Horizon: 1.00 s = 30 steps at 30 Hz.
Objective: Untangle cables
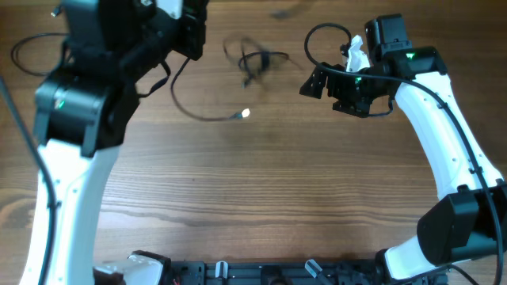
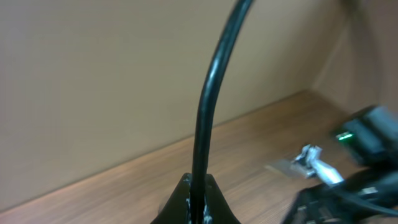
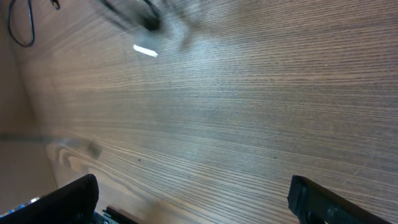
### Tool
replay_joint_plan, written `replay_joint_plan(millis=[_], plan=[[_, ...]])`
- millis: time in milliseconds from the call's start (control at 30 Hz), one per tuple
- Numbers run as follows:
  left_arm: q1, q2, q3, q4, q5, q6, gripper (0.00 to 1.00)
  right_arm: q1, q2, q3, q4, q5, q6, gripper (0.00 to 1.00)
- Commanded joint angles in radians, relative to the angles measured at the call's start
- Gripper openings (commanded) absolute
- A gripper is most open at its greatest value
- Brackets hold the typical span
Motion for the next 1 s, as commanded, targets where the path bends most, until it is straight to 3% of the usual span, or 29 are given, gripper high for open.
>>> replay_joint_plan(millis=[0,133,300,433,533,700,800,967], plan=[[-0.034,-0.039,0.011,0.037,0.207,-0.073,0.04,0.002,-0.02,0.005,0.0,-0.01,0.005,1.0],[-0.069,-0.039,0.011,0.116,0.196,-0.114,0.04,0.002,-0.02,0.005,-0.002,-0.029,0.004,1.0],[-0.028,-0.03,0.011,0.148,-0.319,-0.199,0.04,0.002,-0.02,0.005,-0.005,-0.032,0.003,1.0],[0.065,0.035,0.011,0.153,-0.564,-0.199,0.04,0.002,-0.02,0.005,-0.005,-0.032,0.001,1.0],[0.187,0.089,0.011,0.192,-0.588,-0.222,0.04,0.002,-0.02,0.005,-0.005,-0.031,0.0,1.0],[0.484,0.169,0.011,0.166,-0.583,-0.629,0.04,0.002,-0.02,0.005,-0.005,-0.008,0.001,1.0],[0.582,0.241,0.011,0.163,-0.535,-0.777,0.04,0.002,-0.02,0.005,-0.004,-0.008,0.004,0.99],[0.677,0.403,0.011,0.172,-0.517,-0.828,0.04,0.002,-0.02,0.005,-0.002,-0.001,0.03,1.0]])
